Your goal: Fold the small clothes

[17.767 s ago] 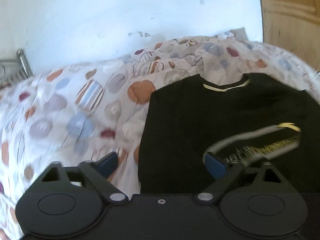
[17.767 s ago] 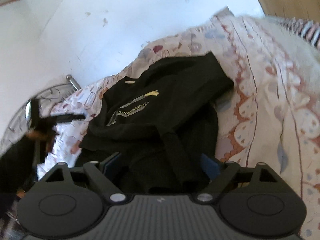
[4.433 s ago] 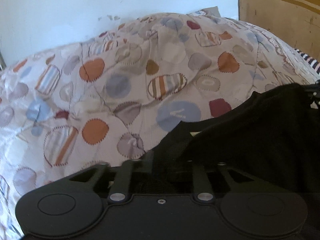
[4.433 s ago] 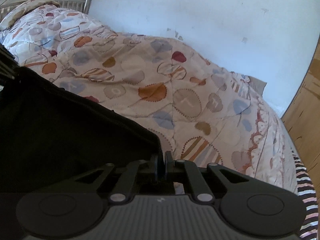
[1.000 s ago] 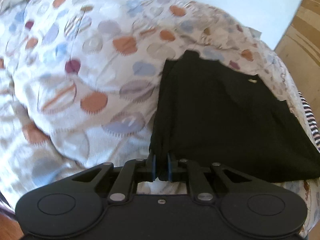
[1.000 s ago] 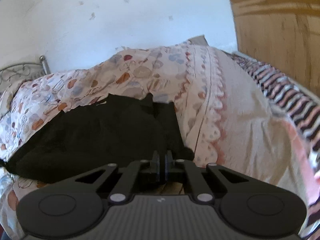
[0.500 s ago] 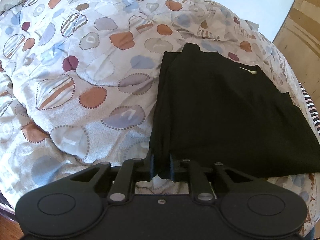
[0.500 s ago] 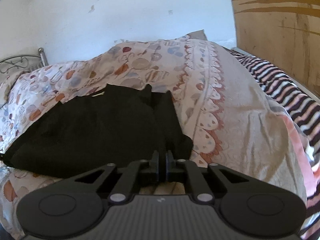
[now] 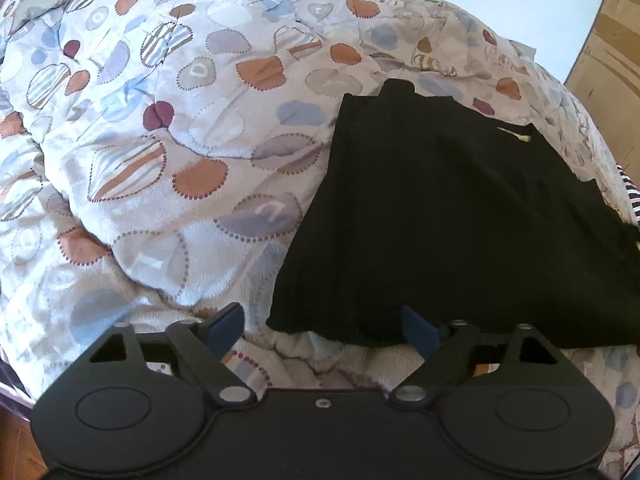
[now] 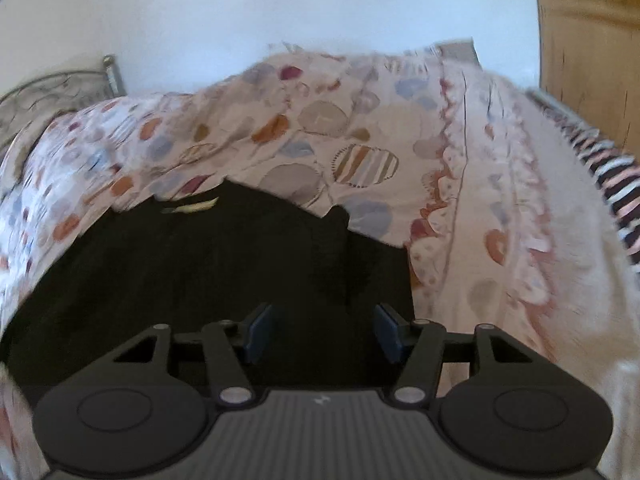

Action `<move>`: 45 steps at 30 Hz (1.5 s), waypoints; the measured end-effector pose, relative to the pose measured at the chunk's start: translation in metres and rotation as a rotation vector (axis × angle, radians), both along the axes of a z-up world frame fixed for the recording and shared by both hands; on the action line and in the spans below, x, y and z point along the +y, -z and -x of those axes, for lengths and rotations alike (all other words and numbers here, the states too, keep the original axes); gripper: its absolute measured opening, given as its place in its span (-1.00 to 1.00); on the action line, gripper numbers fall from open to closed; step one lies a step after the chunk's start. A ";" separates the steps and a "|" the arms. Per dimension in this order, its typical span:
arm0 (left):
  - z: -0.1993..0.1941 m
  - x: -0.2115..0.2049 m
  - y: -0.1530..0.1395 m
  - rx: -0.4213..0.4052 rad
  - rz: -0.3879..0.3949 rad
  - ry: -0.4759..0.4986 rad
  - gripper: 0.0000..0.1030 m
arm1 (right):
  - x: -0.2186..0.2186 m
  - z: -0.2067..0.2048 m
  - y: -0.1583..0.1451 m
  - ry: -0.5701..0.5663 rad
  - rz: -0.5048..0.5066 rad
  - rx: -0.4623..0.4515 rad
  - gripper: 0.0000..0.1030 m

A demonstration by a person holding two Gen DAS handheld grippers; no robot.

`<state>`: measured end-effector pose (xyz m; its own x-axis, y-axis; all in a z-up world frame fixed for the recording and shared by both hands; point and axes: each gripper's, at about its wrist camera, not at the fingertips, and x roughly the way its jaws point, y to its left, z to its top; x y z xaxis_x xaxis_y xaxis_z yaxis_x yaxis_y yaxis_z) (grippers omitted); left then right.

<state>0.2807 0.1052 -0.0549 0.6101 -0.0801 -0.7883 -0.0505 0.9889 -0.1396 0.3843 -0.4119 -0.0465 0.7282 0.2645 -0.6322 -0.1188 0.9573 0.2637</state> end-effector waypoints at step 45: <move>0.016 -0.021 -0.021 -0.054 -0.044 -0.060 0.99 | 0.066 0.066 -0.028 -0.043 0.237 -0.204 1.00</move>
